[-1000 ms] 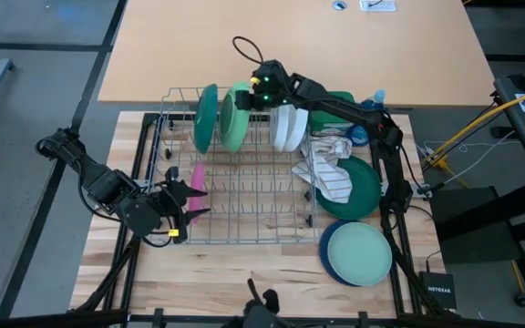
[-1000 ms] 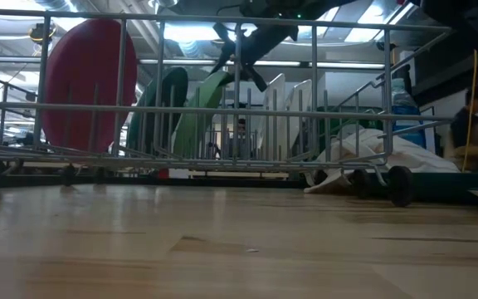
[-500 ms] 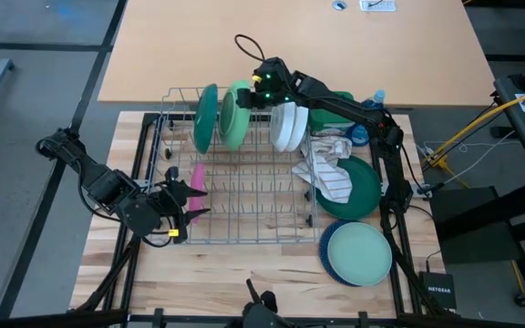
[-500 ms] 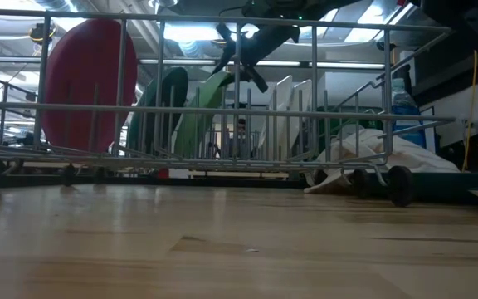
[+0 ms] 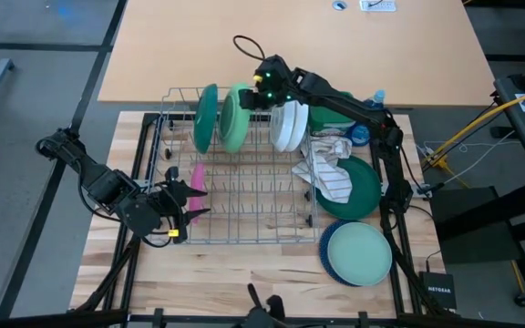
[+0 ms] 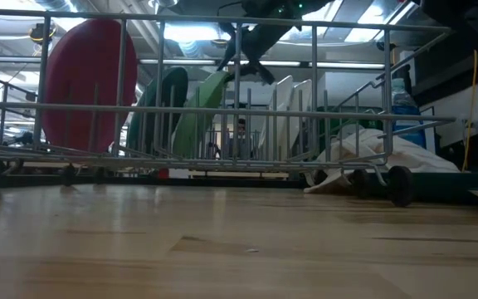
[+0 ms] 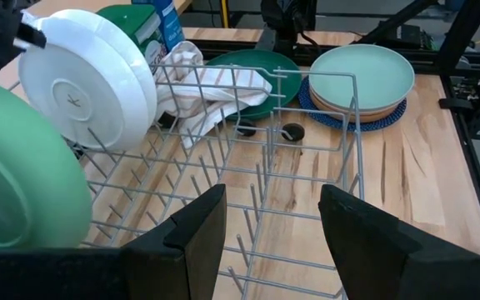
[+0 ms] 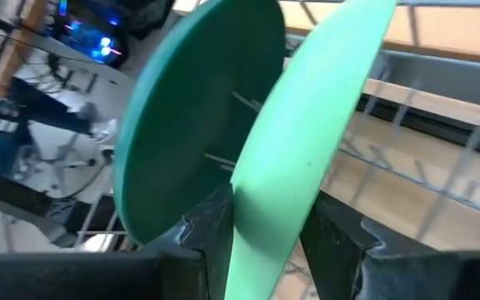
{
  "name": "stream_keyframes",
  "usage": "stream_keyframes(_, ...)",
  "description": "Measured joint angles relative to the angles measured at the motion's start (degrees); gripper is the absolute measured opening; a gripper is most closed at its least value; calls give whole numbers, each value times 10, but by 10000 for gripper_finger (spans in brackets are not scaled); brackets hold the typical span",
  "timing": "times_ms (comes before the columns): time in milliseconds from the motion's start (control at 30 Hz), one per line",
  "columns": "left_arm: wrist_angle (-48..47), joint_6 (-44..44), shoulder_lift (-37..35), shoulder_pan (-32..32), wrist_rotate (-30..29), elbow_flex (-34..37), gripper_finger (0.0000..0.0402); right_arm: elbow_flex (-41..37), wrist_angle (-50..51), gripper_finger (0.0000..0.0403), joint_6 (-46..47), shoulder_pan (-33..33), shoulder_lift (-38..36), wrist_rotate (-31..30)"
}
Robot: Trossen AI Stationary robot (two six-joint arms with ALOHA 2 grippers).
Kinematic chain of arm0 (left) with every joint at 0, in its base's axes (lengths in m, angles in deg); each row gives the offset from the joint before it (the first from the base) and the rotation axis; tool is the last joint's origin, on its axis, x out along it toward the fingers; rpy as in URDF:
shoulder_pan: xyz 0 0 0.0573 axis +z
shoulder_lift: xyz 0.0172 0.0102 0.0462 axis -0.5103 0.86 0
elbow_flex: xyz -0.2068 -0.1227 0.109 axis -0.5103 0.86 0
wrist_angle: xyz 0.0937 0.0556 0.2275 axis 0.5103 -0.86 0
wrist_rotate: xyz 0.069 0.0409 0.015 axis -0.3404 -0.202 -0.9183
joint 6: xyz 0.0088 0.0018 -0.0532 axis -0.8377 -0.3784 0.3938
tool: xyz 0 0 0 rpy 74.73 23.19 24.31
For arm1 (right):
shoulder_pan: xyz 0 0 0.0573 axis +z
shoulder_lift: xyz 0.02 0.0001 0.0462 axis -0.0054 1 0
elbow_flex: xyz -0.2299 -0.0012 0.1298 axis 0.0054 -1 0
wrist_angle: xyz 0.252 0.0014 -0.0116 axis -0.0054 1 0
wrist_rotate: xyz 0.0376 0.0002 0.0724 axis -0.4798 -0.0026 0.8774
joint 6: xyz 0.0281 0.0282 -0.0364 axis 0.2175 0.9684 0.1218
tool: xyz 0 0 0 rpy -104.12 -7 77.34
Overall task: Sort dishes
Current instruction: Put the light green plate in the dish rack
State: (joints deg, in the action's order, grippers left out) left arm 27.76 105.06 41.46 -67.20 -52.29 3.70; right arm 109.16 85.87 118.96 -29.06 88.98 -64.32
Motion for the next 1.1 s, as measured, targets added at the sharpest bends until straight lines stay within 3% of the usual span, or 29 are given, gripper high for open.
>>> stream_keyframes(367,0,-1,0,0,0,0,184,64,54,131,-11,3,0,-24)
stream_keyframes(867,0,-2,0,0,0,0,184,65,85,131,-11,22,8,-44)
stream_keyframes(1100,0,-2,0,0,0,0,184,65,150,131,5,23,8,-43)
